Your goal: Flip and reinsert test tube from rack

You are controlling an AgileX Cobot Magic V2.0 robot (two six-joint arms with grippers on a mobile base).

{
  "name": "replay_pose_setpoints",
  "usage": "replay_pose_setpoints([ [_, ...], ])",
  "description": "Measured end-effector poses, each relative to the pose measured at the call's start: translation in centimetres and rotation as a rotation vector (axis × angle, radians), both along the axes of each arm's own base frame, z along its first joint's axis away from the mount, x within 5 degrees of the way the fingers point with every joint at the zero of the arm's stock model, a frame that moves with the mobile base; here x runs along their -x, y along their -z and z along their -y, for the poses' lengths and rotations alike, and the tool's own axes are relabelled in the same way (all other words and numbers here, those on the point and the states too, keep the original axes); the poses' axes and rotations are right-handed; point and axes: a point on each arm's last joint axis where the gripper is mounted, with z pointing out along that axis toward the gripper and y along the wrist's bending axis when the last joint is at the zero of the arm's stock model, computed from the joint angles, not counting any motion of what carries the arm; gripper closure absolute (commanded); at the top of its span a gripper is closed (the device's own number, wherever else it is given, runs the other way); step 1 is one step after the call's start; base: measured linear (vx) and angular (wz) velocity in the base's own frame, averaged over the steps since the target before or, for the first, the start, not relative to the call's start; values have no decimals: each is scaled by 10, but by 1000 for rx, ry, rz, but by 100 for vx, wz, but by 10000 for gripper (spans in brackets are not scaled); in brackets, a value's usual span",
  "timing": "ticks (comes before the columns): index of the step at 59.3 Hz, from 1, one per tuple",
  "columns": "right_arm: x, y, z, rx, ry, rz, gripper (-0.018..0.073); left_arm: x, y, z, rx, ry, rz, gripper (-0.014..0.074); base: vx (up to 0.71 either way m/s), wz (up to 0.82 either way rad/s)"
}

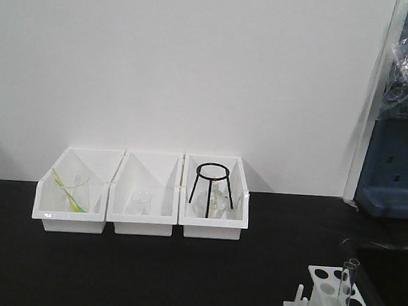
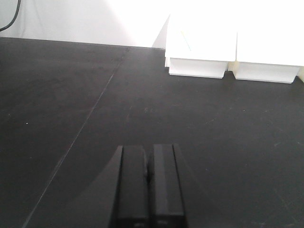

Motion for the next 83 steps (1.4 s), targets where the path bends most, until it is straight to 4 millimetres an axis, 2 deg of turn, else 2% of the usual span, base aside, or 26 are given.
replay_pose_setpoints([
  [6, 0, 2, 0, 20, -1, -19, 305, 0, 0, 0, 0, 0, 0, 603, 0, 0],
  [19, 0, 4, 0, 30, -2, -48, -53, 0, 0, 0, 0, 0, 0, 603, 0, 0],
  [26, 0, 4, 0, 31, -2, -40, -133, 0, 0, 0, 0, 0, 0, 603, 0, 0],
  [35, -2, 5, 0, -5, -1, -40, -120, 0, 0, 0, 0, 0, 0, 603, 0, 0],
  [40, -7, 15, 0, -7, 0, -38, -94, 0, 0, 0, 0, 0, 0, 603, 0, 0],
  [45, -11, 42, 0, -4, 0, -61, -62, 0, 0, 0, 0, 0, 0, 603, 0, 0],
  [56, -5, 120, -3, -41, -30, -145, 20, 0, 0, 0, 0, 0, 0, 603, 0, 0],
  [62, -4, 149, -9, -15, -99, -166, 45, 0, 0, 0, 0, 0, 0, 603, 0, 0],
  [73, -14, 174, -22, 22, -250, -160, 50, 0, 0, 0, 0, 0, 0, 603, 0, 0],
  [83, -31, 183, -25, 0, -278, -140, 50, 0, 0, 0, 0, 0, 0, 603, 0, 0],
])
